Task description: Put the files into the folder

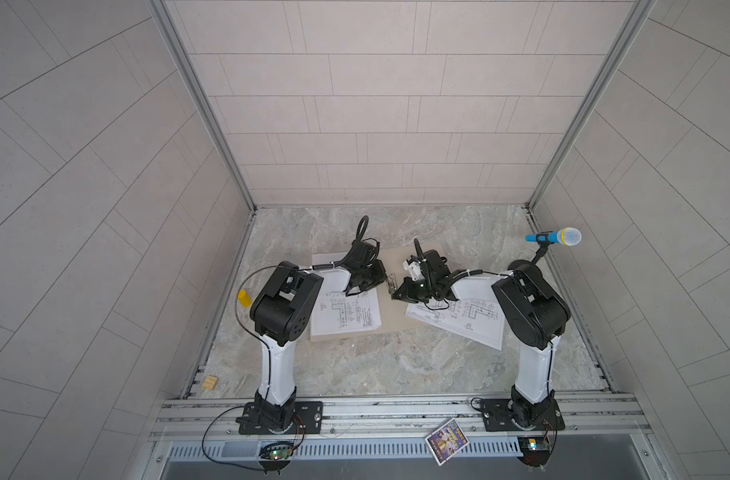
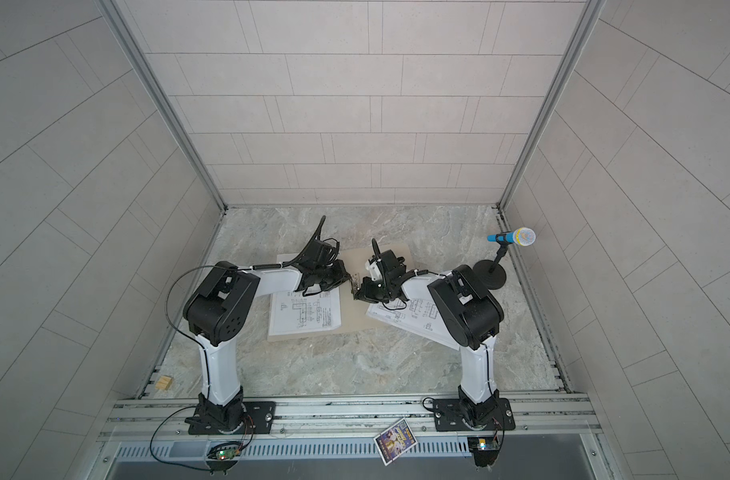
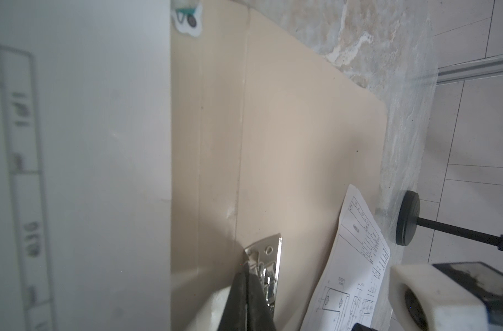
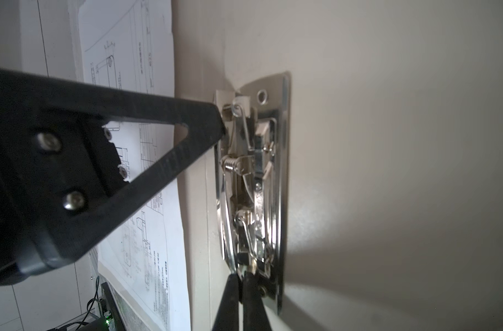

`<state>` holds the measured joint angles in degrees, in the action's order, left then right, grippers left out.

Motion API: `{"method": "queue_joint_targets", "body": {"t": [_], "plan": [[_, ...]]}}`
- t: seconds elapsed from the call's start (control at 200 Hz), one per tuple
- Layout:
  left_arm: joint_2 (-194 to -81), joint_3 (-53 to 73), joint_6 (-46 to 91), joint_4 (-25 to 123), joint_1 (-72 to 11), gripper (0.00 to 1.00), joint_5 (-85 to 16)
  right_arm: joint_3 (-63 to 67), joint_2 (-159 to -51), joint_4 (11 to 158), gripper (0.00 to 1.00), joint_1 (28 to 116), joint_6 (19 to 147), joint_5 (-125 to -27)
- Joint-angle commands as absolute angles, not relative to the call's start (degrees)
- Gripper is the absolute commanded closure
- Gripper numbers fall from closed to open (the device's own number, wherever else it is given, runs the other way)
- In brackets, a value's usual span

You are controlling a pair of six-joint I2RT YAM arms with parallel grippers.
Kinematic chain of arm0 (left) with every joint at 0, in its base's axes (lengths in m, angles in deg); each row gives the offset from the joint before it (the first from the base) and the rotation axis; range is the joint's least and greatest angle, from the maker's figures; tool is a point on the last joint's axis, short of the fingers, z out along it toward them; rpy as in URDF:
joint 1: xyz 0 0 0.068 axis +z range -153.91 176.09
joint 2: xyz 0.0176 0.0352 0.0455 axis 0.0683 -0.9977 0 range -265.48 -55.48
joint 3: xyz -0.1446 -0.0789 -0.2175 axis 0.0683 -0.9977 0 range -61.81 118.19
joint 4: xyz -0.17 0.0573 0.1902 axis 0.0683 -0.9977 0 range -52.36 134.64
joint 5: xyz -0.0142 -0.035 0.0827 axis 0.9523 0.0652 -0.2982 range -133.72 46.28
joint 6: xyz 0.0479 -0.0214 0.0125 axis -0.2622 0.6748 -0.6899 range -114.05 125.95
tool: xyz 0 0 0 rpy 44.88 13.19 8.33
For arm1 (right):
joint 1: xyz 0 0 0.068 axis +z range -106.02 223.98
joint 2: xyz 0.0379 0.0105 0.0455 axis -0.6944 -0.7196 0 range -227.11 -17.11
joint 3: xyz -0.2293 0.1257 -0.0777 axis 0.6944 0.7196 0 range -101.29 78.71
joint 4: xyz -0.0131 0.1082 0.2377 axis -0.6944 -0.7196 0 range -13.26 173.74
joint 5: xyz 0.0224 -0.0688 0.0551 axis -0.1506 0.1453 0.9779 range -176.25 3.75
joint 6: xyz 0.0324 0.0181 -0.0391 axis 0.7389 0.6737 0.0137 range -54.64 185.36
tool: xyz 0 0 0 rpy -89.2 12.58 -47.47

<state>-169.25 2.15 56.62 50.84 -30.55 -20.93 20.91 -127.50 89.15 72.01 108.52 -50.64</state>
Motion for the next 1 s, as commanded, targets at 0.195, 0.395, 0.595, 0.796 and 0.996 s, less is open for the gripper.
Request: {"method": "queue_joint_targets", "body": {"t": [0.195,0.395,0.595,0.796,0.996], "plan": [[-171.1,1.5,56.3,51.0,-30.2,0.98,-20.6,27.1,-127.2,89.9,1.00,70.0,114.4,-58.9],[-171.4,1.4,56.0,51.4,-30.2,0.98,-20.3,27.4,-127.2,92.2,1.00,69.6,115.6,-58.0],[-171.9,1.2,56.3,52.1,-30.2,0.98,-19.7,27.1,-127.3,90.5,1.00,69.1,114.8,-59.7],[-172.0,1.2,56.2,52.4,-30.2,0.98,-19.5,26.0,-127.9,85.6,1.00,68.5,112.8,-62.4],[-172.4,1.3,56.1,52.7,-30.2,0.98,-19.2,25.9,-128.3,84.2,1.00,67.8,112.4,-63.7]]}}
